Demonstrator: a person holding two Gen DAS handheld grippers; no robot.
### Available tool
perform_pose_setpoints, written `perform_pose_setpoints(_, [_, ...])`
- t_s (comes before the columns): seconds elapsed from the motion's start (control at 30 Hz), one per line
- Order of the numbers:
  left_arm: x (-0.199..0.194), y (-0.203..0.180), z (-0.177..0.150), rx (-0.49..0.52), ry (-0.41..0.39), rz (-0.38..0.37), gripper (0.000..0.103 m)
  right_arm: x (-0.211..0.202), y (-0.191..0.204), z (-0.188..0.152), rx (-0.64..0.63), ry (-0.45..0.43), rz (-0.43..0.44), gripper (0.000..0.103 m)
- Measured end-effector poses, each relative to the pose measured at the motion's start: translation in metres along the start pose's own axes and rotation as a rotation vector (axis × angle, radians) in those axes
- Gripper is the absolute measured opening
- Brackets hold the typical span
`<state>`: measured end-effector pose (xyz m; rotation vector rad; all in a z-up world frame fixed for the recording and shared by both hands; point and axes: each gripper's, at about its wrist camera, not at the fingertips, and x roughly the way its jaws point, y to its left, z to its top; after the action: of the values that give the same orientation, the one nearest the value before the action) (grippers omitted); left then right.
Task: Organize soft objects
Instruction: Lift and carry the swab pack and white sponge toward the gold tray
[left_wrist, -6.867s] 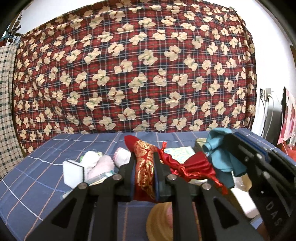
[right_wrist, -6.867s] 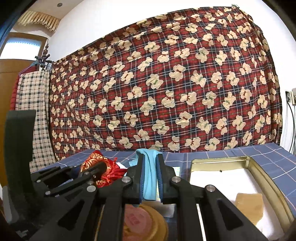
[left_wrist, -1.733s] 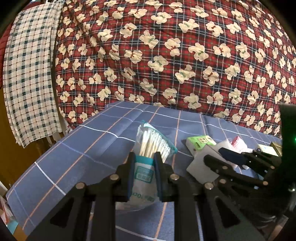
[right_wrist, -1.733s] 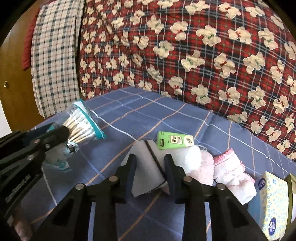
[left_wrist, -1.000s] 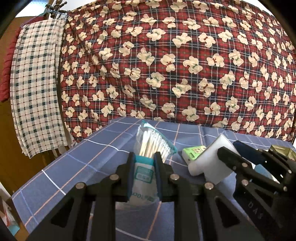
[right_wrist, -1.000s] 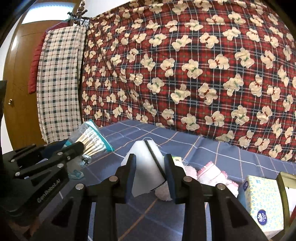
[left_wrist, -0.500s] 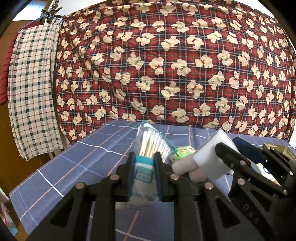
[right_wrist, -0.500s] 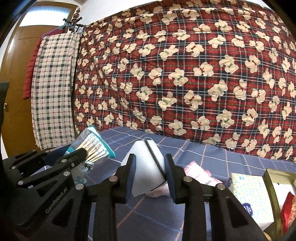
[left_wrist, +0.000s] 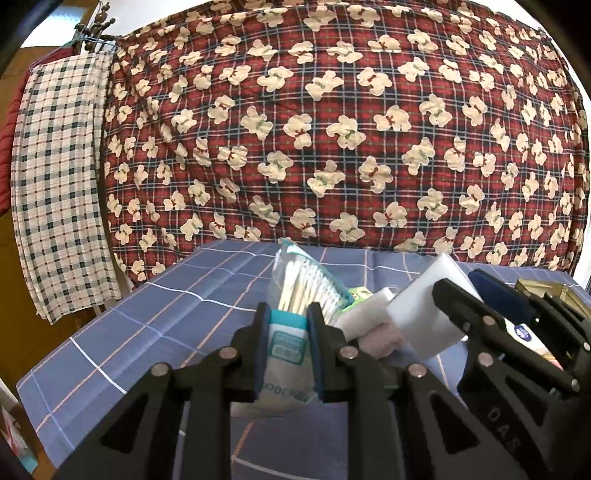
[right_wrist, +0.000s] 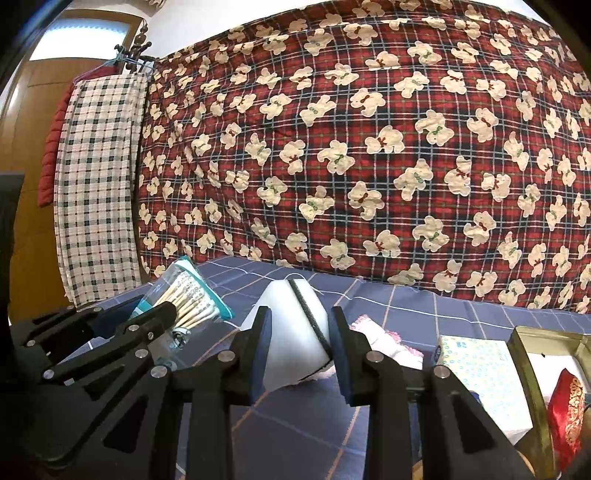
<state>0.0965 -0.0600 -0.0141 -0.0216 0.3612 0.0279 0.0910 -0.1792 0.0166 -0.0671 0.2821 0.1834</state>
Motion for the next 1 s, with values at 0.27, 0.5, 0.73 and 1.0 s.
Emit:
perform_pose_setpoints(0.27, [-0.003,-0.010,-0.001,0.007,-0.003,-0.023,0.018,-0.012,-0.010,-0.001,0.014,-0.028,-0.031,0.034])
perform_pose_setpoints(0.5, [-0.006,-0.024,-0.002,0.019,-0.010,-0.043,0.018,-0.020,-0.014,-0.002,0.003,-0.044,-0.060,0.034])
perform_pose_setpoints(0.73, [-0.009,-0.035,-0.002,0.027,-0.015,-0.064,0.018,-0.028,-0.024,-0.003,0.016,-0.055,-0.079,0.034])
perform_pose_setpoints(1.0, [-0.010,-0.044,-0.002,0.034,-0.011,-0.077,0.018,-0.033,-0.034,-0.005,0.034,-0.061,-0.095,0.034])
